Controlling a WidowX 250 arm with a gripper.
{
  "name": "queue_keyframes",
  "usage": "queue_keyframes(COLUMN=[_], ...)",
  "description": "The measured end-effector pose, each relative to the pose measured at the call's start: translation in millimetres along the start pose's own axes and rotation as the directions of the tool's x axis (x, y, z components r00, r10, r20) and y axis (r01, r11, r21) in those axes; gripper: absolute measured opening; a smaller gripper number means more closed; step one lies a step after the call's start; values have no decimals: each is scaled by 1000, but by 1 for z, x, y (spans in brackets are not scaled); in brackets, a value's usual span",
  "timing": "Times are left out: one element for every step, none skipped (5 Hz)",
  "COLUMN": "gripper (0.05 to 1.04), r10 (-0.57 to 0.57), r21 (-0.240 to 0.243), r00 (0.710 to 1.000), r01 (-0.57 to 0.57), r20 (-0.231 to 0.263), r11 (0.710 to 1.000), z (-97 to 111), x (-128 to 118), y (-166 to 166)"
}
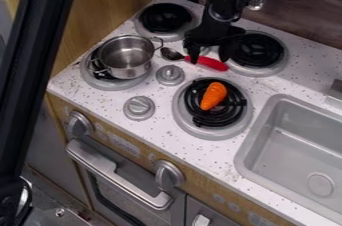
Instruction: Put the red object on the upper right burner
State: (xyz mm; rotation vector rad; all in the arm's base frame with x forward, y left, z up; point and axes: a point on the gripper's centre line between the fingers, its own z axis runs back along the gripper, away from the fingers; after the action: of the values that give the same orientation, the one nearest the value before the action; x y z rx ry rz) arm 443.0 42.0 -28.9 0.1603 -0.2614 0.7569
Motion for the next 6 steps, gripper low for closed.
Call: queue_keyframes(gripper=[1001,1001,1001,1001,1001,1001], r10=[51,99,116,135,154,168], r21=[22,20,39,53,56,70], r00=[999,995,993,991,988,985], r01=[-51,-99,-116,-134,-153,-165], r20=[2,11,-2,-11,-15,-33], r11=[998,995,993,990,987,984], z=[-11,-16,-27,-35,-39,-48], x=[2,12,15,20,30,31], y=[1,-2,-6,-10,-8,0])
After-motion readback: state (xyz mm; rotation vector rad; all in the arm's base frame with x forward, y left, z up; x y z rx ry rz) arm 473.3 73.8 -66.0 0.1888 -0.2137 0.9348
